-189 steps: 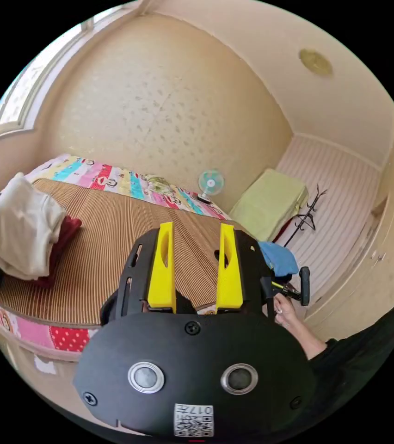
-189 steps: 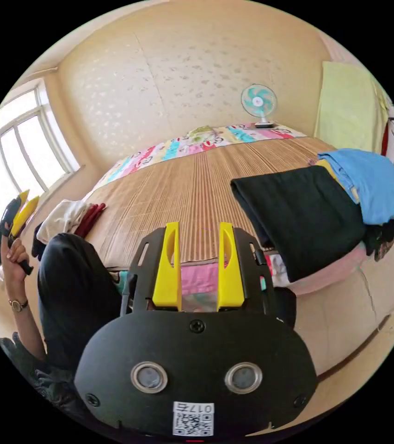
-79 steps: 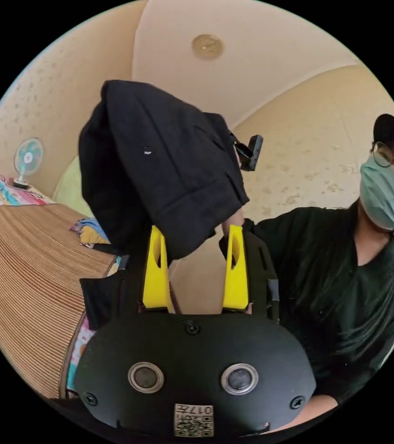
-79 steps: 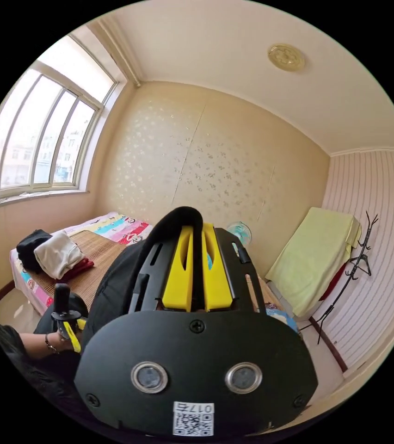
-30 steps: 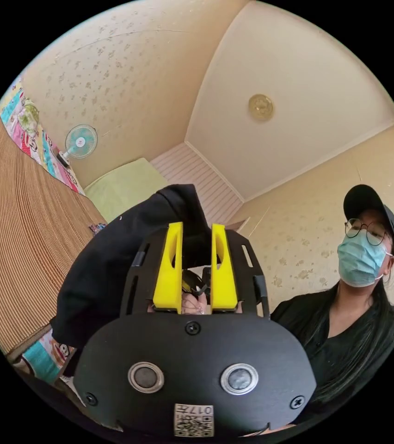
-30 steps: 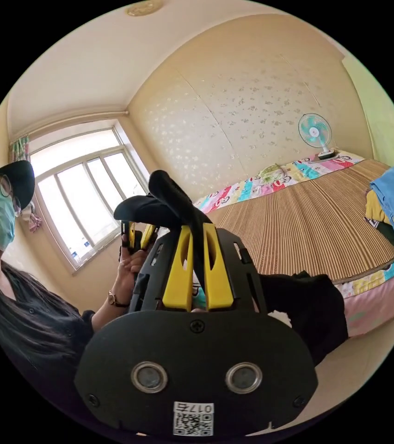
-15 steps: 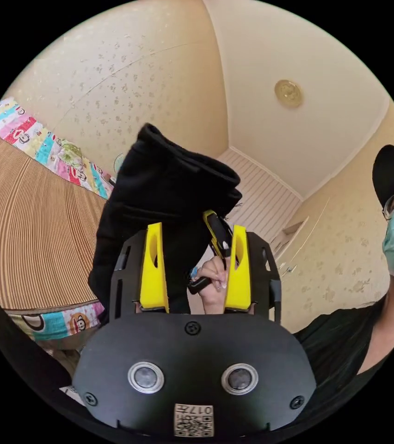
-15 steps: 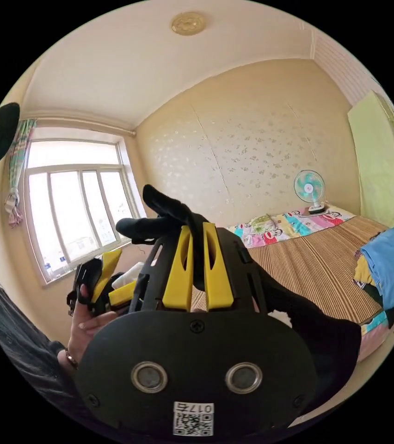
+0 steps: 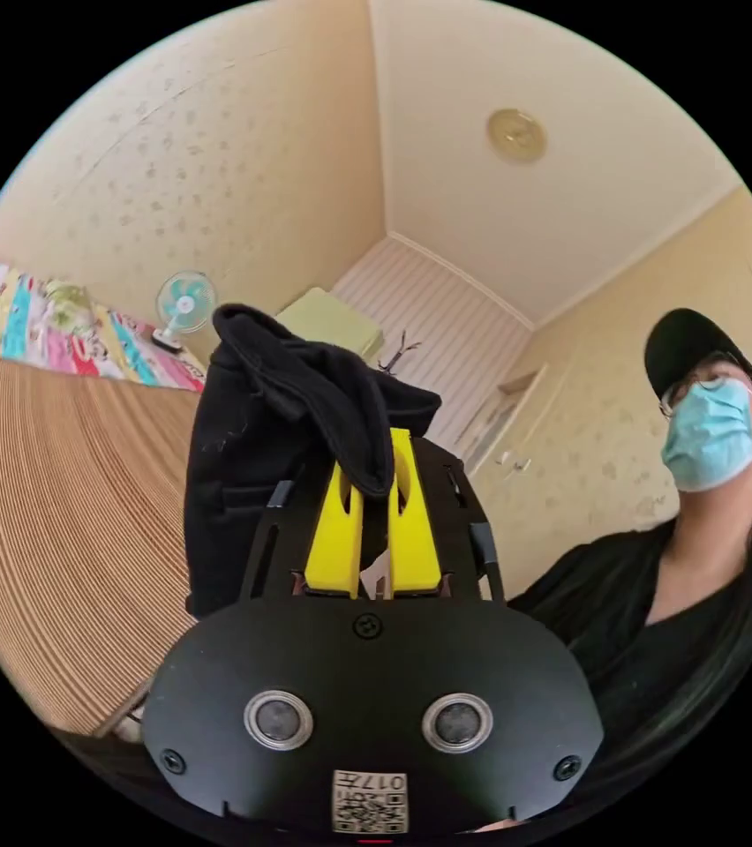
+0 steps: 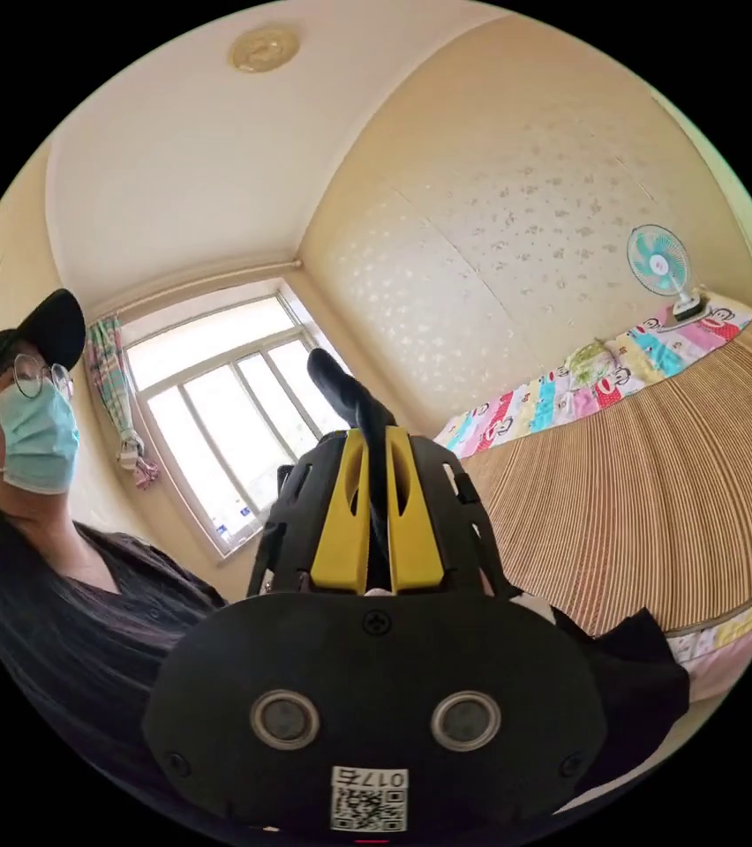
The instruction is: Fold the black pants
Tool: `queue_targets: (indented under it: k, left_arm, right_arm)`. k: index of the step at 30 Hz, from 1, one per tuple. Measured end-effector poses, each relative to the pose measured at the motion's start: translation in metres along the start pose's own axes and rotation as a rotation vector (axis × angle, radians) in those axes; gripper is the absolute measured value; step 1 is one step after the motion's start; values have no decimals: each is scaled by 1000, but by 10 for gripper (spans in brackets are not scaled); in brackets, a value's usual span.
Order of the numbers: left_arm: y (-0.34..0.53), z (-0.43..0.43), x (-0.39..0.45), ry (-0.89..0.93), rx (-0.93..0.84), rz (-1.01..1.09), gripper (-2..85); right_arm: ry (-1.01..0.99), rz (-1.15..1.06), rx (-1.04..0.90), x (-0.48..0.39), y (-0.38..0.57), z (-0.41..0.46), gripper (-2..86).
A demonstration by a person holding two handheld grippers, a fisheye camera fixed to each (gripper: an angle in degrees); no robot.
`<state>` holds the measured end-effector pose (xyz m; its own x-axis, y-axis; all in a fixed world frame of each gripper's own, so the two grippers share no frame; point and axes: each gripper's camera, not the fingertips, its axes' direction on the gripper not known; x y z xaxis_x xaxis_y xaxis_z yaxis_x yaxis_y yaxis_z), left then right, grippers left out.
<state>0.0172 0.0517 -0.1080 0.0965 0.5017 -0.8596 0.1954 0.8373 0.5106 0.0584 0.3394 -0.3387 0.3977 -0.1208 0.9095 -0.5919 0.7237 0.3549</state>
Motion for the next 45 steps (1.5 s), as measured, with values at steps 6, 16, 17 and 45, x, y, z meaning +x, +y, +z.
queue_targets:
  k: [6, 16, 17, 45]
  left_arm:
    - [-72, -20, 78, -129, -141, 271, 36]
    - [-203, -38, 288, -546, 237, 625, 34]
    - [-218, -39, 308, -584, 293, 666, 36]
    - [-365, 21, -332, -925, -205, -86, 78]
  right_arm:
    - [108, -280, 131, -113, -100, -21, 26]
    - [367, -990, 524, -413, -163, -13, 23]
    - [414, -1052, 535, -433, -170, -5, 23]
    - [835, -372, -266, 142, -375, 479, 22]
